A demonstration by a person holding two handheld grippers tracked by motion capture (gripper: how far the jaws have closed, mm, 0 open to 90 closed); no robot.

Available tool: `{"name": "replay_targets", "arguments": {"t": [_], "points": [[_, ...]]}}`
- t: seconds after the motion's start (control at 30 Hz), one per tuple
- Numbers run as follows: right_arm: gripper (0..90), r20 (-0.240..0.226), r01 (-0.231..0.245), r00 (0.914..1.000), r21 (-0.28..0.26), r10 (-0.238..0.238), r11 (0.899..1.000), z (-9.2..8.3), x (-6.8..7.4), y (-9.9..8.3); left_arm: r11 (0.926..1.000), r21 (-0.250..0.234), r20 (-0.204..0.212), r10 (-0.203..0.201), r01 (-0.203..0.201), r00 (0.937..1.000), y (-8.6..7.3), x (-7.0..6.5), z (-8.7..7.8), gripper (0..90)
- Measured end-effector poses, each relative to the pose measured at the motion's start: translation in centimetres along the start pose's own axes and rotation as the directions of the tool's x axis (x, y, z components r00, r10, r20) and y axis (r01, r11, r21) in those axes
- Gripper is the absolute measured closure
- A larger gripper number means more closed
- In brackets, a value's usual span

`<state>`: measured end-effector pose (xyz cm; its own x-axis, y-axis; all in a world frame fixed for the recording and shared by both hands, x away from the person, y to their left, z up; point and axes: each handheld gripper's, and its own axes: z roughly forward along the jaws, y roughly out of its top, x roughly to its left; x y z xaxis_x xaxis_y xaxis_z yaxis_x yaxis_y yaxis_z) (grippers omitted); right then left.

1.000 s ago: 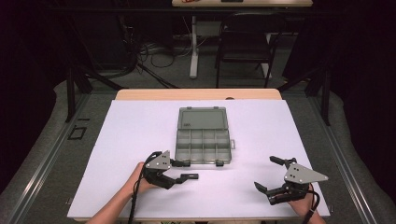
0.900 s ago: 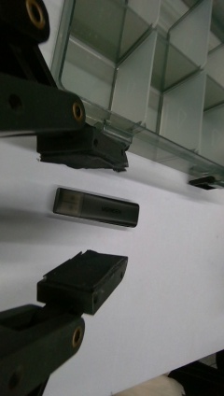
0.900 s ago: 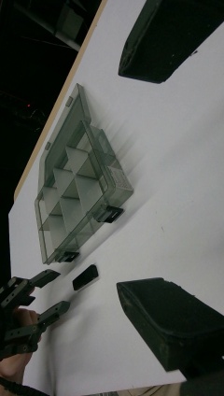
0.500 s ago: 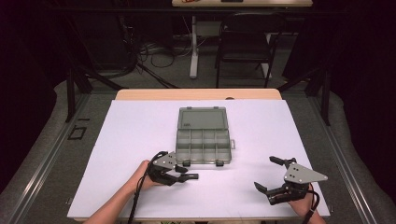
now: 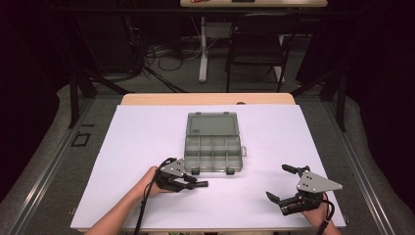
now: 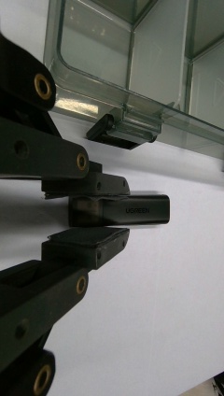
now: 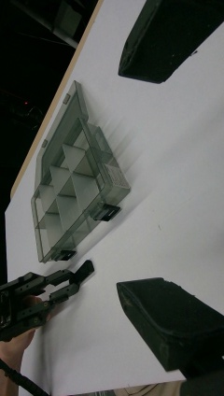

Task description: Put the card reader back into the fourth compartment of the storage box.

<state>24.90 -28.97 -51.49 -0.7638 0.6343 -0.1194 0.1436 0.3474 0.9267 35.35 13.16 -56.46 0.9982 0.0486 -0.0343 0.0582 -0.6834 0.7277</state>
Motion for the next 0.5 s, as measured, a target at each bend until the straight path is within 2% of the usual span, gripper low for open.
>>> {"name": "replay_targets", "arguments": {"t": [0.5], "points": [[0.0, 0.004, -0.016, 0.9999, 0.008, 0.016, 1.000, 0.37, -0.28, -0.15, 0.9992, -0.040, -0.012, 0.004, -0.004, 0.9999, 0.49, -0.26, -0.67, 74.5]]}}
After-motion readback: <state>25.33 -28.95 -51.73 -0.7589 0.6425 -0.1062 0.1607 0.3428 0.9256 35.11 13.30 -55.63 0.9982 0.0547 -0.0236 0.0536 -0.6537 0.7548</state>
